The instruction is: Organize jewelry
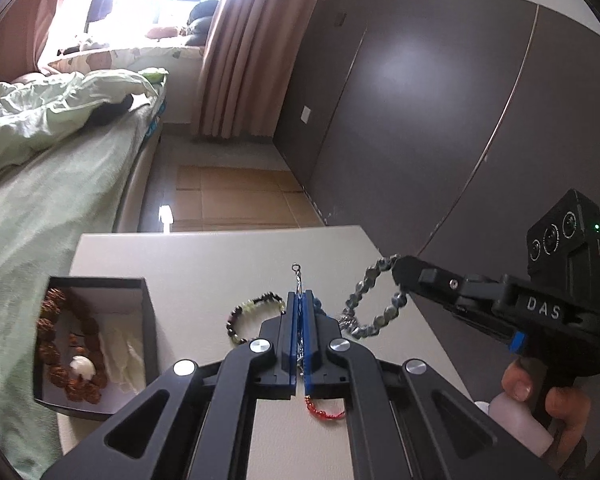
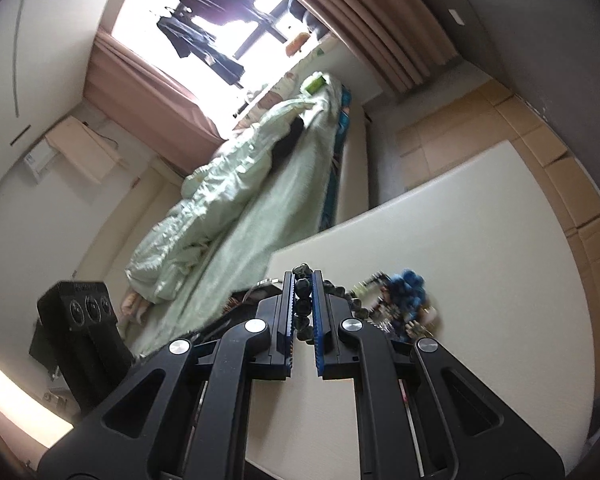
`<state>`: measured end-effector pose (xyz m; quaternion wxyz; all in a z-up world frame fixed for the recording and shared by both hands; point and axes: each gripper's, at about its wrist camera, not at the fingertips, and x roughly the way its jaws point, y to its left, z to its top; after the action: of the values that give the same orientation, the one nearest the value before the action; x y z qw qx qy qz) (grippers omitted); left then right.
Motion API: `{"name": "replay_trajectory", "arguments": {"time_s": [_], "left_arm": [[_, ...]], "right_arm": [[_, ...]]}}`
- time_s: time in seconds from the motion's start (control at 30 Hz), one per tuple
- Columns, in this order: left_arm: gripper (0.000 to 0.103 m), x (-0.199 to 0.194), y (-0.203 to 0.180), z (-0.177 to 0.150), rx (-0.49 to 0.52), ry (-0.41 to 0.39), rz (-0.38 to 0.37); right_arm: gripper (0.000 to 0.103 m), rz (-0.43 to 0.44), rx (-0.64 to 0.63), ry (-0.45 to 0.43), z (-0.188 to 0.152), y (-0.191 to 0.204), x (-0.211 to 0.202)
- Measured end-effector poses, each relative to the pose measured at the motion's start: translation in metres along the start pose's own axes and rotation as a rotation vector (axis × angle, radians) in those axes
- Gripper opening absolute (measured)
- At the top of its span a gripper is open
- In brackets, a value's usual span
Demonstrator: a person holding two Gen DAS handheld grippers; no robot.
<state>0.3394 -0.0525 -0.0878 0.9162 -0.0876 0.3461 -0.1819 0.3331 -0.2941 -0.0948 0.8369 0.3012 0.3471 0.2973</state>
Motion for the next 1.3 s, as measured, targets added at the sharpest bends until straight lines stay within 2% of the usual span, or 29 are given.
{"name": "replay_trajectory", "arguments": {"time_s": [0.13,0.43,0.7,0.93,1.2,1.3], "left_arm": [[0.0,-0.021,0.002,0.006,0.01,-0.024,0.011],[0.0,-0.069,0.025,0.016,-0.001,-0.085,0.076],[0.0,-0.088,0.061,0.016,-0.042,-0.073,0.122],[0.0,-0.076,0.085,0.004,-0.08,-0.034,0.131],[0.0,-0.032,0.111,-0.009,-0.153,0.038,0.099],[0.0,-0.018,0.118,-0.012,-0.171,0.056,0.117]], "right_arm": [[0.009,0.032,-0.027,-0.034,0.009,0.015,-0.004],[0.009,0.078,-0.082,-0.051,0.02,0.053,0.008],[0.009,0.137,-0.113,-0.036,0.027,0.083,0.041],[0.009,0.132,-0.129,0.019,0.011,0.088,0.069],[0.009,0.081,-0.133,0.071,-0.003,0.086,0.091],[0.009,0.073,-0.136,0.082,-0.005,0.086,0.094]]}}
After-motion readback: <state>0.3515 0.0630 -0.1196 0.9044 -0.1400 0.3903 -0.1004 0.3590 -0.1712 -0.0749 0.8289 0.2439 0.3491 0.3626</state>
